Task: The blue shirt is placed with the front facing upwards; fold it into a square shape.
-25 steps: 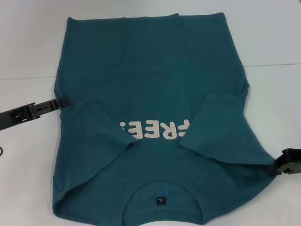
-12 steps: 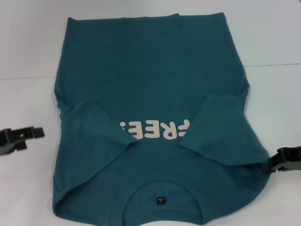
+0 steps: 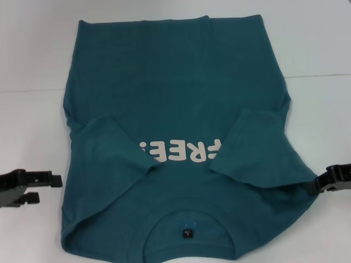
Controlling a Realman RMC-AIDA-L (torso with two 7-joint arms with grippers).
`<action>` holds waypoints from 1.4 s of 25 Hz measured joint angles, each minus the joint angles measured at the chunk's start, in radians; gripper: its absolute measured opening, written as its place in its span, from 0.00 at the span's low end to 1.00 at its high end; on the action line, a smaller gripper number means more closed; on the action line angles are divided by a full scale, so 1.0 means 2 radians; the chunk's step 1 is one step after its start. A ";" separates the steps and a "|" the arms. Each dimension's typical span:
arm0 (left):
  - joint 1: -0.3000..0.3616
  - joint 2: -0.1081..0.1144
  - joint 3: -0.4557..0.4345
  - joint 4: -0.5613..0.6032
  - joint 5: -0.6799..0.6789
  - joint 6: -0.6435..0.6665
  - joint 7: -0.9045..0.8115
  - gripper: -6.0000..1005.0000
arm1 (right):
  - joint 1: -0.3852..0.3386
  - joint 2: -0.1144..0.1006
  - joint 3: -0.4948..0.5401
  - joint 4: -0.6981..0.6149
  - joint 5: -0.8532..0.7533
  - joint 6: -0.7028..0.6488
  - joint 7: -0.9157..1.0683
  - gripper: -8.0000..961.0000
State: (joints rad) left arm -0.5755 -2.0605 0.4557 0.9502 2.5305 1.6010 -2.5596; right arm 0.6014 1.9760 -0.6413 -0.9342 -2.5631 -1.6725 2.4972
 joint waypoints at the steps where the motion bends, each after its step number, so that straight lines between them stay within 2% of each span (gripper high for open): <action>1: -0.002 0.000 0.002 0.000 0.007 0.000 -0.004 0.82 | 0.000 -0.001 0.000 0.000 0.000 0.000 -0.001 0.06; 5: -0.011 0.002 0.021 -0.002 0.038 0.003 -0.026 0.82 | 0.001 -0.002 0.002 0.000 0.000 -0.001 -0.004 0.06; 12: -0.013 0.000 0.039 -0.003 0.044 0.014 -0.043 0.82 | 0.001 -0.002 0.003 0.000 0.000 -0.005 -0.009 0.06; 23: -0.006 -0.010 0.045 -0.011 0.042 0.033 -0.048 0.82 | -0.001 -0.002 0.003 0.000 0.000 -0.006 -0.019 0.06; 35: -0.002 -0.013 0.057 -0.017 0.045 0.027 -0.054 0.83 | -0.002 -0.003 0.006 0.000 0.005 -0.011 -0.029 0.06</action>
State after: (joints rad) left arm -0.5805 -2.0868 0.5698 0.9161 2.6197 1.6553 -2.6671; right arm 0.5983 1.9692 -0.6286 -0.9342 -2.5527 -1.6954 2.4391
